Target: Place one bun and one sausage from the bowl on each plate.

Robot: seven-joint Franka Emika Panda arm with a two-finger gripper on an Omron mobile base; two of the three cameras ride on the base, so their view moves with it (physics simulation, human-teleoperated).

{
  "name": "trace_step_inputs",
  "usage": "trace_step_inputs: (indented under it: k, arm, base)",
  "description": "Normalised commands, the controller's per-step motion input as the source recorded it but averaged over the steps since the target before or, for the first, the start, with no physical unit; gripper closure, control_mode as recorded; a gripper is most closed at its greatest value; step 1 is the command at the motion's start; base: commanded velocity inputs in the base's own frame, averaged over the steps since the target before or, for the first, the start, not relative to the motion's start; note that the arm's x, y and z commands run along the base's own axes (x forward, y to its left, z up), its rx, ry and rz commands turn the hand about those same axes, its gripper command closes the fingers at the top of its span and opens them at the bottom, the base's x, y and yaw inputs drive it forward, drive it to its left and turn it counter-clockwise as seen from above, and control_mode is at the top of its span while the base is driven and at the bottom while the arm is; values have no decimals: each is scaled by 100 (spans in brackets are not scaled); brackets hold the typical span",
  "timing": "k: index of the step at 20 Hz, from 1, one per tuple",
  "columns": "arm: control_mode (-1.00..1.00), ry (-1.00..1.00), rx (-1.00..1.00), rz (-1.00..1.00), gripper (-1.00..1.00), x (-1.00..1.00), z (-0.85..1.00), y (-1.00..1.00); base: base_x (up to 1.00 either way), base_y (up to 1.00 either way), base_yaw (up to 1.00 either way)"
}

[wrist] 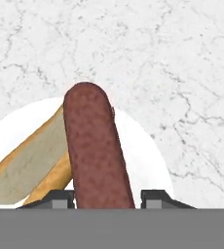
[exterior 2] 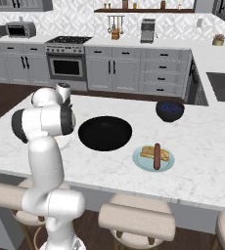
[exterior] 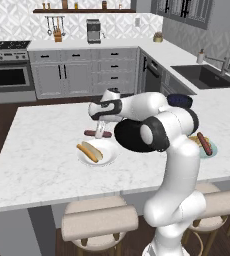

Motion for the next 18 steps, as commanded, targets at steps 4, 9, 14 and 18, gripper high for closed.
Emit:
trace_step_inputs:
  k: [4,9,14,18]
  arm:
    - [-100,4,-3,7,100,-4,-39,2]
    - [-100,-2,0,14,100,-40,-20,7]
    - [-100,-2,0,12,100,-34,-5,2]
    - [-100,0,0,6,100,-2,-17,0]
  base:
    - [0,0,0]
    - [0,0,0]
    - [0,0,0]
    - [0,0,0]
